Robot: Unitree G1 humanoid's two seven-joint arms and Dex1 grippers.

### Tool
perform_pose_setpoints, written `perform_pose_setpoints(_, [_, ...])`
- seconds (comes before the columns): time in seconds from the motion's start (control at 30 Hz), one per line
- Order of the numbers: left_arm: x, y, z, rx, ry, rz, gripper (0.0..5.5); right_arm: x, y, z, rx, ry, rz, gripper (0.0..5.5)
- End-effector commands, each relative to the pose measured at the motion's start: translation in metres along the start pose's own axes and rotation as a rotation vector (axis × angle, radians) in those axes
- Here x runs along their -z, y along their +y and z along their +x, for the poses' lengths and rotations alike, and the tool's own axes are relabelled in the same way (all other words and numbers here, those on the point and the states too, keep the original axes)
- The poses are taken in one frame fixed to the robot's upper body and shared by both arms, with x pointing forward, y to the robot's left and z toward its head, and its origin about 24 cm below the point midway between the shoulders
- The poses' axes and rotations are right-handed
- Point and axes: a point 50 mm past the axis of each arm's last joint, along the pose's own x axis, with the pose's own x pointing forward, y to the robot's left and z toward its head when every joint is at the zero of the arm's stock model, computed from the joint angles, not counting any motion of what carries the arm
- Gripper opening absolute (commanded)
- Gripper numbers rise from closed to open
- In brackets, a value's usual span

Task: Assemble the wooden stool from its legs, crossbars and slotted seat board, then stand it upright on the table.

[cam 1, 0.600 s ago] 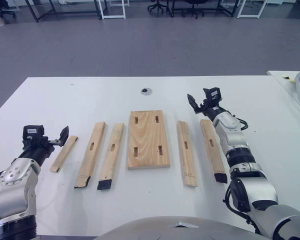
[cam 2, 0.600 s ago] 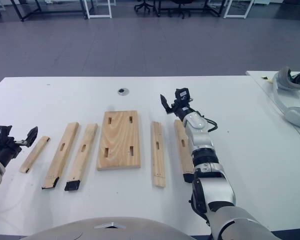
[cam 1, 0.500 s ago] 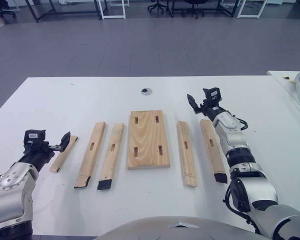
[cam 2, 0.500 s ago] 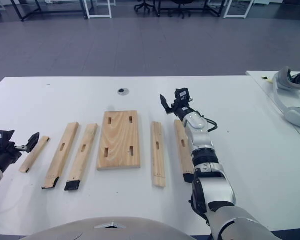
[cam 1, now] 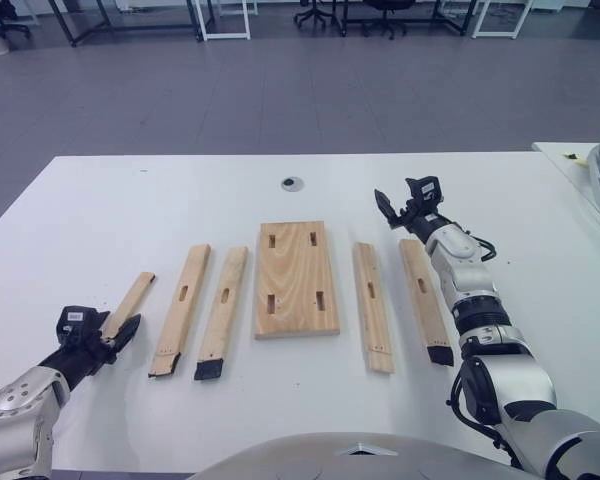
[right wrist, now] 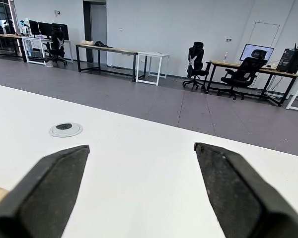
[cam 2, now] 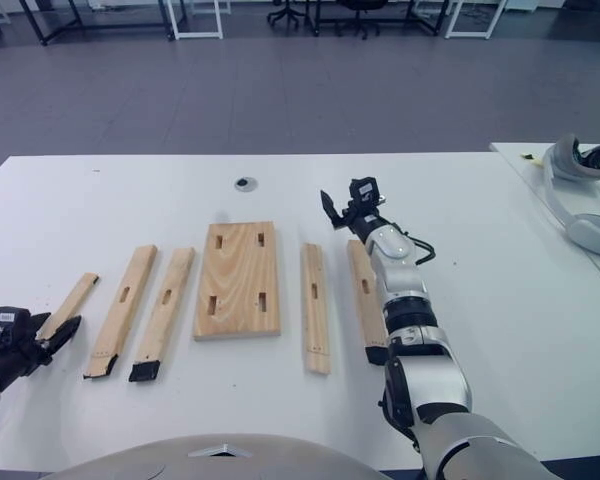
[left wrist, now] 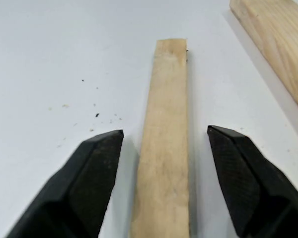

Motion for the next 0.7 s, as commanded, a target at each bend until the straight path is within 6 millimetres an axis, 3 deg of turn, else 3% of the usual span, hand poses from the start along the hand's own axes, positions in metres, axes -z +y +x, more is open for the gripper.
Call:
perform_pose_setpoints(0.03, [0.022, 0.001, -0.006, -0.007, 0.12, 0.006, 2.53, 0.003, -0.001, -0.001, -0.004, 0.028, -0.015, 3.94])
perform_pose_setpoints(0.27, [0.025, -0.005, -0.007, 0.027, 0.161, 0.035, 1.38, 0.003, 0.002, 0.001, -0.01, 0.03, -0.023, 3.94])
perform_pose_setpoints(0.43, [0.015, 0.0, -0.006, -0.009, 0.145, 0.069, 1.29, 0.002, 0.002, 0.001, -0.017, 0.026, -0.009, 3.94])
perform_pose_setpoints(0.53, [-0.037, -0.008, 0.004, 0.0, -0.146, 0.109, 1.29, -0.013, 0.014, 0.008, -0.121, -0.021, 0.14, 3.94])
perform_pose_setpoints(0.7, [-0.146, -0.088, 0.013, 0.222, -0.618, 0.271, 1.29, -0.086, 0.07, 0.018, -0.533, -0.168, 0.62, 3.94])
